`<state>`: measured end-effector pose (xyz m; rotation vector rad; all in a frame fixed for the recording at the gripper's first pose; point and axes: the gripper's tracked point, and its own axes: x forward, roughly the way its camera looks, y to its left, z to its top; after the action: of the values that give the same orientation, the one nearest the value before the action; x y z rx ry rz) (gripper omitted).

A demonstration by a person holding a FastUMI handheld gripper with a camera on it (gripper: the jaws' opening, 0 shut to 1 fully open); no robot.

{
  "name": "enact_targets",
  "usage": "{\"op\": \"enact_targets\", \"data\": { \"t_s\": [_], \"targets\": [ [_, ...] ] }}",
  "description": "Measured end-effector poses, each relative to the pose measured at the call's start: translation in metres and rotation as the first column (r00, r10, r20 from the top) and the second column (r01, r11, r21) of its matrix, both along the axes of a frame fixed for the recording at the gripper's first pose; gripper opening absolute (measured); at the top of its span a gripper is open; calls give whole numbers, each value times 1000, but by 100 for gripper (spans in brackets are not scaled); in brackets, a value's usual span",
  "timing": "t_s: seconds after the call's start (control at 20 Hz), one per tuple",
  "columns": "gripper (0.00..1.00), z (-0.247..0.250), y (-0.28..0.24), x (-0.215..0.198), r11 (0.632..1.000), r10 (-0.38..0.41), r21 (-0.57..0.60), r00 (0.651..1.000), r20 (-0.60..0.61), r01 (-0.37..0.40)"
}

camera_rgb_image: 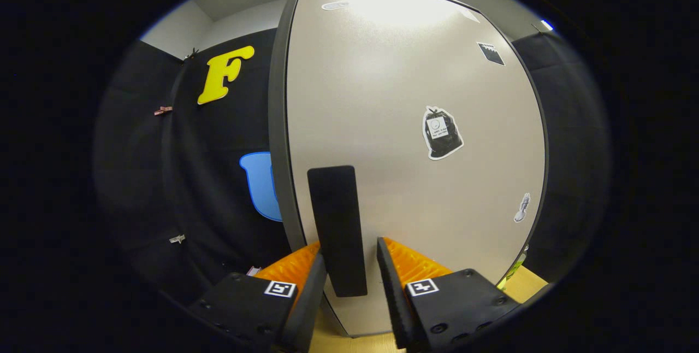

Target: Open the shoe cabinet door, grab the shoes and put them into the shoe cabinet, then close the shoe cabinet door.

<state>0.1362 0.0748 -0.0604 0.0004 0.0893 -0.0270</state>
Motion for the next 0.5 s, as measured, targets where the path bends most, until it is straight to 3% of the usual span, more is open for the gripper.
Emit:
{"op": "enact_targets", "data": {
  "t_s": [0.15, 0.2, 0.5],
  "targets": [
    [49, 2, 6, 0, 1000, 7, -24, 1000, 13, -7],
    [40, 2, 5, 0, 1000, 5, -30, 1000, 14, -4],
    [35, 0, 5, -2, 999, -4, -35, 1000, 4, 5]
  ]
}}
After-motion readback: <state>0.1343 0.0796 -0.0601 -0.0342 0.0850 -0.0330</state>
